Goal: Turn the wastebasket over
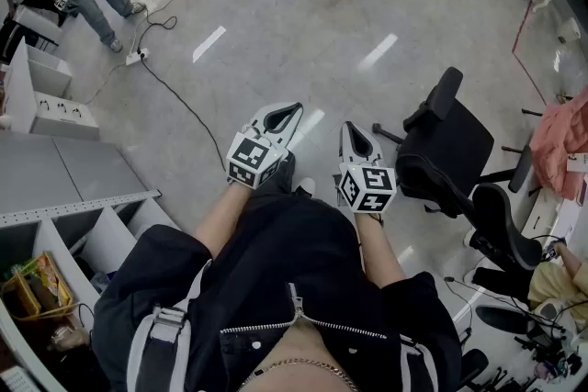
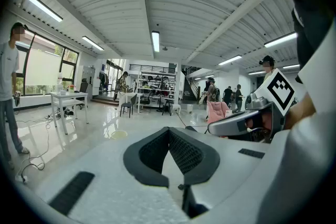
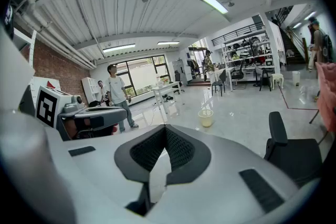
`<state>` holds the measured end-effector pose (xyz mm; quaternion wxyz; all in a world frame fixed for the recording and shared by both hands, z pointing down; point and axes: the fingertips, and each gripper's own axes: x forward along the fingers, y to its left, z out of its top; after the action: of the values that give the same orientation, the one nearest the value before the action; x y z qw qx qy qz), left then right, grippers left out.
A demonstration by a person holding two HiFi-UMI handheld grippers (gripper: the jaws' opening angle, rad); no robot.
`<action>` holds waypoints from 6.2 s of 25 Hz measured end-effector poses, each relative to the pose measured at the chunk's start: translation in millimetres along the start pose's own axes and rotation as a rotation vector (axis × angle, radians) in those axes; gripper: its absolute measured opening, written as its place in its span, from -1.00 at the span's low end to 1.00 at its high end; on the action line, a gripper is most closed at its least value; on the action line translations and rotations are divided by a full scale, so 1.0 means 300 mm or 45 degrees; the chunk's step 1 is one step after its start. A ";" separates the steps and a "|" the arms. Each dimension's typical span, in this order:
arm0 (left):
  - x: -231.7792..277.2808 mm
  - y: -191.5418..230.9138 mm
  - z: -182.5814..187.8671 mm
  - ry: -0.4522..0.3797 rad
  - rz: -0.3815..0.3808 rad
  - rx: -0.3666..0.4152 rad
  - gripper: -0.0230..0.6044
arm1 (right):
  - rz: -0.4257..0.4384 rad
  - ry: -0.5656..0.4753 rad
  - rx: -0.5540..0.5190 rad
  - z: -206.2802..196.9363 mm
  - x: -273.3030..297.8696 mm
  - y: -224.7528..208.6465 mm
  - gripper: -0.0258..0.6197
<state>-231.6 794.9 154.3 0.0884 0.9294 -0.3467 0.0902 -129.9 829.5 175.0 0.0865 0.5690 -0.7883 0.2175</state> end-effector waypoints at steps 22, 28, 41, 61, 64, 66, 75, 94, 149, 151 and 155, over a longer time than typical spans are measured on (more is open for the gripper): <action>-0.011 -0.002 -0.051 0.064 -0.020 0.003 -0.91 | 0.052 0.011 0.093 -0.031 0.008 0.016 -0.89; 0.000 0.058 -0.061 0.067 -0.020 -0.004 -0.91 | 0.061 0.027 0.091 -0.021 0.063 0.036 -0.89; 0.229 0.278 -0.033 0.076 -0.058 -0.067 -0.91 | 0.031 0.099 0.088 0.072 0.322 -0.046 -0.89; 0.513 0.689 0.093 0.032 -0.171 -0.055 -0.91 | -0.055 0.073 0.047 0.312 0.793 -0.101 -0.89; 0.534 0.759 0.110 0.022 -0.174 -0.048 -0.91 | -0.060 0.064 0.040 0.339 0.851 -0.083 -0.89; 0.545 0.789 0.113 0.021 -0.176 -0.055 -0.91 | -0.063 0.069 0.039 0.346 0.877 -0.074 -0.89; 0.607 0.820 0.111 0.028 -0.202 -0.072 -0.91 | -0.081 0.084 0.033 0.374 0.920 -0.106 -0.89; 0.959 1.017 0.263 0.033 -0.036 -0.036 -0.91 | 0.096 0.084 -0.016 0.605 1.281 -0.379 -0.89; 2.119 1.625 0.589 0.056 -0.127 -0.018 -0.91 | -0.036 0.096 0.028 1.190 2.099 -1.178 -0.89; 2.158 1.678 0.605 0.045 -0.130 -0.024 -0.91 | -0.039 0.101 0.016 1.215 2.156 -1.185 -0.89; 2.224 1.776 0.626 0.029 -0.150 -0.015 -0.91 | -0.057 0.094 -0.005 1.263 2.266 -1.198 -0.89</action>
<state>-67.6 -63.4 179.4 0.1030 0.9466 -0.2910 0.0934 18.9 -14.6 186.4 0.1215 0.5780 -0.7720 0.2347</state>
